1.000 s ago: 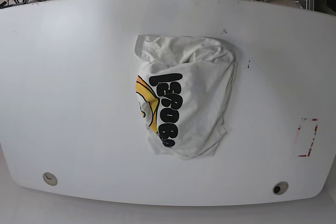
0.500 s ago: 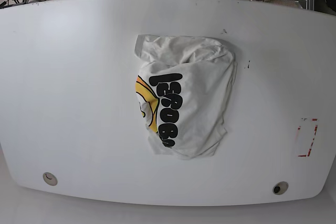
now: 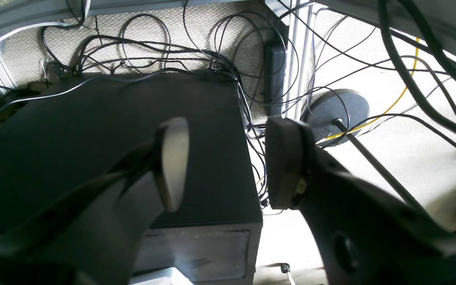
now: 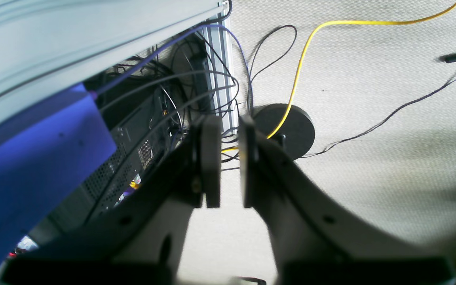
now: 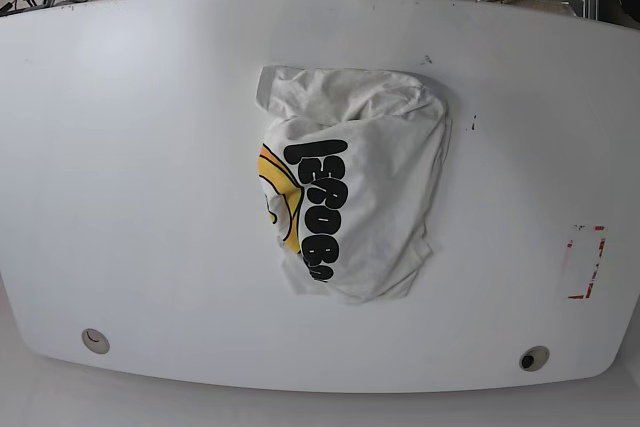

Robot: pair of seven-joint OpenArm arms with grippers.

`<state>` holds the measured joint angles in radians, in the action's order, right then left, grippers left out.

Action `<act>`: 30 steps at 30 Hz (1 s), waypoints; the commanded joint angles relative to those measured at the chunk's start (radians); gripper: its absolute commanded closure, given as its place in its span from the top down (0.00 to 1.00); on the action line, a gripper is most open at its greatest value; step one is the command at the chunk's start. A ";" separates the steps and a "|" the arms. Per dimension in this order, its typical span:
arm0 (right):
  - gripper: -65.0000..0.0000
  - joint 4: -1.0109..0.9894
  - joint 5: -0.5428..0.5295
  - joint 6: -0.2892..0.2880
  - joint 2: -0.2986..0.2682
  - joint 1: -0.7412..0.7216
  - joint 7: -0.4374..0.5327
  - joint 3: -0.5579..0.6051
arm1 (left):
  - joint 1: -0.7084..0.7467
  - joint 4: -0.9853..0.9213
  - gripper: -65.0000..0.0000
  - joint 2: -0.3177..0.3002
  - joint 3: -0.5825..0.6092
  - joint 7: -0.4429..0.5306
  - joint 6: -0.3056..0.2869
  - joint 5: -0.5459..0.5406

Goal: Fold the T-shirt properly

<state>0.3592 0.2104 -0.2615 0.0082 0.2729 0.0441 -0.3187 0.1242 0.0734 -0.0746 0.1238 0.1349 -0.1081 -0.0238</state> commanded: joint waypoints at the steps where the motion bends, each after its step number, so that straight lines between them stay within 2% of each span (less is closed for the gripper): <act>1: 0.10 0.001 0.000 0.000 0.000 0.010 0.001 0.001 | 0.012 0.002 0.45 0.001 0.000 0.007 0.003 0.001; 8: 0.11 0.005 0.003 0.002 0.000 0.017 -0.003 -0.002 | 0.016 0.000 0.45 0.001 -0.001 0.009 0.002 0.000; 9: 0.12 0.004 0.004 -0.005 -0.012 -0.021 0.015 0.019 | 0.013 0.013 0.44 -0.006 -0.003 -0.001 -0.003 -0.001; 14: 0.12 -0.001 0.004 0.001 -0.012 -0.028 0.044 0.020 | 0.015 0.016 0.44 -0.021 -0.003 -0.001 -0.003 -0.001; 30: 0.12 0.002 0.004 0.001 -0.014 -0.017 0.050 0.020 | 0.018 0.022 0.44 -0.024 -0.005 -0.001 -0.005 -0.001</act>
<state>0.3561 0.2138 -0.2584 -0.0025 0.2516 0.0780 -0.2970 0.1337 0.0891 -0.0917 0.1226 0.1295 -0.1127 -0.0242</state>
